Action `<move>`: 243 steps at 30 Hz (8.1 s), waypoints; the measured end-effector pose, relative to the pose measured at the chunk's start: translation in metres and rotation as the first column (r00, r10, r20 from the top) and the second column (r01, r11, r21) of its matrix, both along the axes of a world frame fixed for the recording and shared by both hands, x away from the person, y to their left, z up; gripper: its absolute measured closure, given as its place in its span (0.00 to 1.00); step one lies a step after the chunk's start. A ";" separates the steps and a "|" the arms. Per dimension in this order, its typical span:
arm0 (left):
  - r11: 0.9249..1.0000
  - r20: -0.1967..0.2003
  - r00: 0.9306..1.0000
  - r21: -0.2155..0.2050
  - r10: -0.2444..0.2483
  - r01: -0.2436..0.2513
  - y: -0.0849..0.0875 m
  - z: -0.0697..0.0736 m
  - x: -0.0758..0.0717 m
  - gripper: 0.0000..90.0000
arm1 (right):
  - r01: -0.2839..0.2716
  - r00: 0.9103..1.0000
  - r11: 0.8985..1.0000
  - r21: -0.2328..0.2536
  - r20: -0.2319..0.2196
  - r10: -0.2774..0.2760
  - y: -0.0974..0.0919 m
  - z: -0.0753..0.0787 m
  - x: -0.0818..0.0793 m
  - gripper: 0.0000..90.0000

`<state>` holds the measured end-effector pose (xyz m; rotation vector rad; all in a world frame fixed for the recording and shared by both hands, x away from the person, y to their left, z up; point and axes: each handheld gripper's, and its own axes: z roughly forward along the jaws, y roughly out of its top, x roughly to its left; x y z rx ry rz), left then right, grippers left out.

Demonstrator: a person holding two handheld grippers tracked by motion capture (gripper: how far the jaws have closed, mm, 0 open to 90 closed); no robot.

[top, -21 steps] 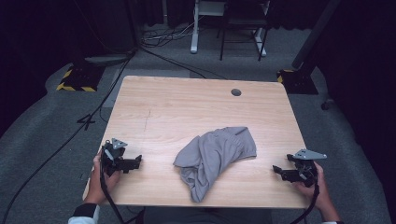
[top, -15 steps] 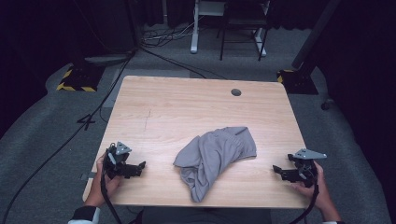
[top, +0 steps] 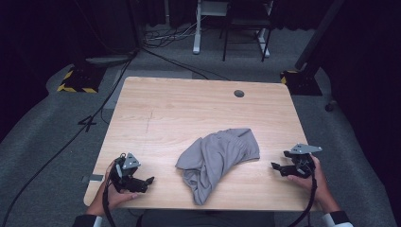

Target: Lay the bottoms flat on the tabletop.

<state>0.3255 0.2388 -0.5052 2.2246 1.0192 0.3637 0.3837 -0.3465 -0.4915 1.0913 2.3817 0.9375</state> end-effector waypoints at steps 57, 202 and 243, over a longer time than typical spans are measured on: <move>0.997 0.192 0.981 -0.067 -0.033 0.047 -0.093 0.035 0.051 0.93 | -0.369 0.928 0.929 0.010 -0.047 0.369 0.100 0.004 0.011 0.61; 0.934 0.027 0.934 -0.013 -0.356 0.356 -0.133 0.010 -0.020 0.98 | -0.248 0.954 0.951 -0.186 0.125 0.273 0.164 0.024 0.066 0.94; 0.986 -0.028 0.991 -0.104 -0.131 0.128 -0.007 0.023 -0.038 0.60 | 0.300 0.953 0.953 -0.045 0.060 -0.298 -0.026 0.047 0.089 0.53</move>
